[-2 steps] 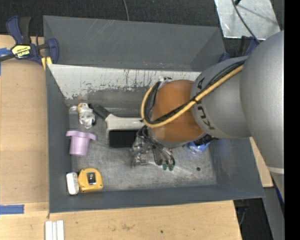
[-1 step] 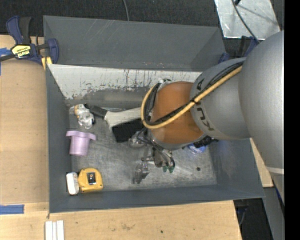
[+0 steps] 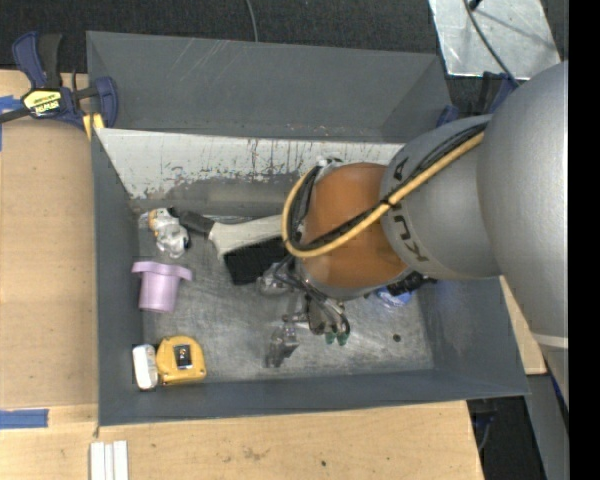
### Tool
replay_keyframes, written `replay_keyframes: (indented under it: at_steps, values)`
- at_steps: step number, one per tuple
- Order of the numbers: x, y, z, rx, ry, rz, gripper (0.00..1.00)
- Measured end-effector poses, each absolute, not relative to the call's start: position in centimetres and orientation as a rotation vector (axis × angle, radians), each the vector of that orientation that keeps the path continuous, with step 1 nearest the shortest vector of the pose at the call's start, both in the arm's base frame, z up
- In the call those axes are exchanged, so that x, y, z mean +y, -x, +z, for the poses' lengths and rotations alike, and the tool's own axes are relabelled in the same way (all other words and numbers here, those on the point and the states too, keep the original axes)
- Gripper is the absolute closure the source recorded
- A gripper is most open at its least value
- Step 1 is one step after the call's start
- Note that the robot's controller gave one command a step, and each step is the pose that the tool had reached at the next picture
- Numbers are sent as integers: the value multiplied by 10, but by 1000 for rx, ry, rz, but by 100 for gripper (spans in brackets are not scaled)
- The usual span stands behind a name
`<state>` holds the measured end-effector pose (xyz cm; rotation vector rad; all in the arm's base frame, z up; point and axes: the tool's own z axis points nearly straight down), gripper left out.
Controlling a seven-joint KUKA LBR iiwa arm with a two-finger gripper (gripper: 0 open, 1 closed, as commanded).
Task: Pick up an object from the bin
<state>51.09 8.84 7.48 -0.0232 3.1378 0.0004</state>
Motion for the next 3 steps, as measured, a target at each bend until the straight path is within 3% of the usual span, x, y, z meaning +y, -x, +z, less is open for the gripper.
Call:
replay_keyframes:
  at_steps: [1,2,3]
  values:
    - [88,-511,74,3128,232,0,0]
    - [65,-539,106,3088,605,2,0]
    - [53,-565,125,3097,456,-3,0]
